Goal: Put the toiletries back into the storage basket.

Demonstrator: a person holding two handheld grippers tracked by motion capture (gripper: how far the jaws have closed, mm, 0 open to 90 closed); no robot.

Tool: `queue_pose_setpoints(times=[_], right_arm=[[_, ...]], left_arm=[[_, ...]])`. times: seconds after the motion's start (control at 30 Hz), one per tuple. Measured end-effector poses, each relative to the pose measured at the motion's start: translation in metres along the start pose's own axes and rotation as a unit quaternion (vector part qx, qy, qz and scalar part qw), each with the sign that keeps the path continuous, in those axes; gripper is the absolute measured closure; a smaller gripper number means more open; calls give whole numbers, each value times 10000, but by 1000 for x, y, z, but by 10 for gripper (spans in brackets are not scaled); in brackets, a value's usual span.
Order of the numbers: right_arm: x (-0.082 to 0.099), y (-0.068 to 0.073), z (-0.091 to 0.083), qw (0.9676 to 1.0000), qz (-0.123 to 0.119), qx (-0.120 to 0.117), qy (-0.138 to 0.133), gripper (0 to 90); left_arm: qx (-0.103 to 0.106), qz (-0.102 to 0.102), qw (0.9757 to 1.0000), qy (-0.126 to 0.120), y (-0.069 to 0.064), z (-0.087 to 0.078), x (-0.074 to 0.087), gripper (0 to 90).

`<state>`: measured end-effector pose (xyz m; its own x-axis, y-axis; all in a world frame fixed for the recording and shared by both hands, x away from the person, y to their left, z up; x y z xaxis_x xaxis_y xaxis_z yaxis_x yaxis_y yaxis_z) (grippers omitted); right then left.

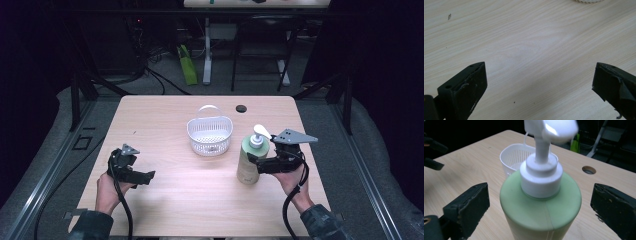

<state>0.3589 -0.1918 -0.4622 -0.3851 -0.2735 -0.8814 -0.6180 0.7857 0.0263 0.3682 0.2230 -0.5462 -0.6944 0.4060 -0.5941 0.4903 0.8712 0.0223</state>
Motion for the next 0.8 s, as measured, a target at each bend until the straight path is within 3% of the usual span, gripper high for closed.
queue_pose_setpoints(times=[0.43,0.8], right_arm=[[-14,4,-3,9992,-9,23,-404,150],[-19,4,-6,9980,-23,84,-627,376]], left_arm=[[25,-14,10000,12,0,0,0,0],[33,12,10000,44,-1,1,0,0]])
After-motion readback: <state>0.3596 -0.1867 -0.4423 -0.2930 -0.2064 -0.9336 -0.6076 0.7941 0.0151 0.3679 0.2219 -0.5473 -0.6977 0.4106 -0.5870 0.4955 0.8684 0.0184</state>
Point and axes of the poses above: each handheld gripper's, and its own axes: z roughly forward along the jaws, x roughly out of its underside, y roughly to its left, the point moved 5 cm from there along z, roughly forward along the jaws, and after that the axes turned 2 degrees about y, right-handed, at the moved point
